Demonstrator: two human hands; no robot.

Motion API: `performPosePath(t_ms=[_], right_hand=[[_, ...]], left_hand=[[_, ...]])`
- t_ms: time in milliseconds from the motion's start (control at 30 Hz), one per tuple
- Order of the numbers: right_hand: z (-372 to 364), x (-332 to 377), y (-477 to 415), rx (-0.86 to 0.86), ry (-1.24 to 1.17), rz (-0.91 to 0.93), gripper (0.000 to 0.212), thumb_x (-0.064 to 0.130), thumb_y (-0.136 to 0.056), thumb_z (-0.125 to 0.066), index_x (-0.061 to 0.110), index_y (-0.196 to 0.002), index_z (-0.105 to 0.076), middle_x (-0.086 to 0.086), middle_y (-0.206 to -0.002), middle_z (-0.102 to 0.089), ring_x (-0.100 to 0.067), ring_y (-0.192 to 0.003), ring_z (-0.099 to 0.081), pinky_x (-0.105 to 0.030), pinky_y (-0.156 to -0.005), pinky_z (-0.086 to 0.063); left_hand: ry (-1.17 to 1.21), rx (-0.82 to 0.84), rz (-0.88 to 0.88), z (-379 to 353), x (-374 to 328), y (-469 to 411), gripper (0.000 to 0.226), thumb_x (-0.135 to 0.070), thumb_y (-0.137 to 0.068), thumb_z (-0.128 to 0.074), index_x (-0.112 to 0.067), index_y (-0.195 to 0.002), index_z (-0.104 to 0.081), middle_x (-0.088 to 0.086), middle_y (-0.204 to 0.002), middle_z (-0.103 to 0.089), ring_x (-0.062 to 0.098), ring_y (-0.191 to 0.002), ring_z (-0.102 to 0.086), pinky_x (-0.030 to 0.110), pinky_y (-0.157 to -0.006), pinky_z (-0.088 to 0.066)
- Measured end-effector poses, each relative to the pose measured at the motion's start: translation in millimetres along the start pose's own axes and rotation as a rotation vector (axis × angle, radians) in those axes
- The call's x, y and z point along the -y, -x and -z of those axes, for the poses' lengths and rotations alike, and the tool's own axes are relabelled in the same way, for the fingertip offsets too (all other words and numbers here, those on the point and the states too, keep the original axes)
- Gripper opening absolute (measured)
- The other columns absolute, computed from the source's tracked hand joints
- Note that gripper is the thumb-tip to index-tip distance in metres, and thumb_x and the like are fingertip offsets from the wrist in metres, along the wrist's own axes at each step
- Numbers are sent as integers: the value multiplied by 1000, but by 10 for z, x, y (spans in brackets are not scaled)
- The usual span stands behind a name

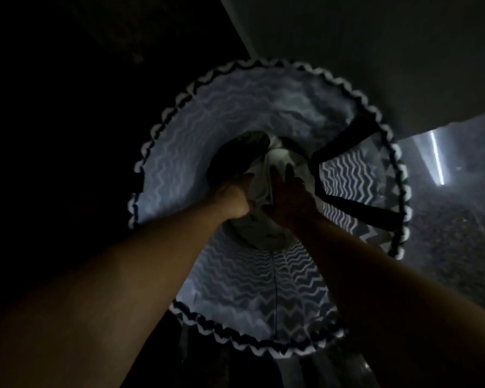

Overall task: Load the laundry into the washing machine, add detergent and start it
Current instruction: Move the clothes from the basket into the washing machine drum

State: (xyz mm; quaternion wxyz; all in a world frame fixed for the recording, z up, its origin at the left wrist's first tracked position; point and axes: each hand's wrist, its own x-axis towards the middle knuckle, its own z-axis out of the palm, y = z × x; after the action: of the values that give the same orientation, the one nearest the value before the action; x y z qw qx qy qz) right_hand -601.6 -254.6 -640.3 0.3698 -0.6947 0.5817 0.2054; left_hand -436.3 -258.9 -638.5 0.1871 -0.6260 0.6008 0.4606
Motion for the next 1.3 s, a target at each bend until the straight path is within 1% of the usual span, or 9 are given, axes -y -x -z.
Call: performPosePath(t_ms=[167, 333, 533, 633, 733, 867, 967, 1133, 1300], right_hand=[[-391, -107, -375, -38, -215, -191, 121, 57, -83, -71, 14, -159, 13, -23, -166, 0, -45, -149, -18, -55, -116, -27], [-334, -152, -321, -193, -154, -196, 53, 31, -101, -52, 11, -149, -40, -19, -145, -48, -38, -130, -50, -47, -102, -44], [20, 88, 99, -229, -516, -78, 38, 20, -92, -49, -8, -108, -68, -26, -102, -68, -41, -94, -67, -41, -76, -51], [341, 253, 553, -72, -775, -62, 31, 8, -102, -50, 3, -131, -59, -9, -115, -65, -5, -97, -63, -21, -84, -48], [650, 355, 1012, -74, -1000, -57, 26, 12, -100, -54, 22, -123, -62, -5, -115, -69, -17, -105, -65, -38, -90, -56], [1303, 556, 1723, -115, -1116, 21, 21, 5, -101, -52, 11, -117, -64, -14, -106, -73, -24, -90, -70, -25, -66, -55], [1819, 742, 2321, -191, -1112, 68, 22, 1, -101, -49, 4, -119, -61, -18, -103, -72, -19, -79, -68, -19, -59, -53], [2579, 1141, 3342, -353, -1007, 103, 28, 12, -95, -51, 23, -115, -67, -4, -108, -74, -24, -101, -71, -42, -87, -59], [3253, 1589, 4326, -571, -904, 161, 31, 35, -86, -54, 25, -113, -65, -11, -104, -72, -33, -97, -68, -55, -82, -58]], left_hand=[[223, 27, 36, -317, 139, -318, 78, -22, -94, -62, -13, -157, -16, 15, -158, -31, 32, -145, -32, 40, -118, -27], [348, 6, 102, -386, 157, -267, 73, -19, -91, -59, -8, -155, -24, 19, -150, -42, 34, -137, -43, 41, -113, -36], [287, -59, 110, -77, -17, 75, 67, -18, -94, -59, -11, -154, -29, 13, -153, -40, 31, -140, -40, 36, -115, -33], [236, -38, 101, 165, -112, 383, 91, -20, -82, -67, -18, -157, -16, 13, -157, -29, 33, -144, -33, 42, -116, -35], [198, -74, 79, 429, -249, 776, 107, -18, -79, -73, -20, -158, -2, 12, -162, -17, 32, -148, -23, 44, -117, -32], [226, -225, 17, 798, -591, 1372, 118, -50, -68, -80, -25, -158, -8, 4, -163, -20, 24, -150, -22, 41, -122, -23], [153, -279, 67, 1145, -890, 1815, 122, -91, -60, -49, -22, -156, -19, 9, -160, -27, 27, -148, -25, 50, -121, -20], [194, -322, -92, 1890, -1322, 3056, 99, -50, -69, -75, -17, -150, -29, 10, -151, -40, 28, -141, -37, 43, -116, -30], [388, -341, -394, 2435, -1465, 4098, 94, -28, -58, -93, -17, -137, -43, -7, -120, -54, 9, -116, -52, 22, -91, -42]])
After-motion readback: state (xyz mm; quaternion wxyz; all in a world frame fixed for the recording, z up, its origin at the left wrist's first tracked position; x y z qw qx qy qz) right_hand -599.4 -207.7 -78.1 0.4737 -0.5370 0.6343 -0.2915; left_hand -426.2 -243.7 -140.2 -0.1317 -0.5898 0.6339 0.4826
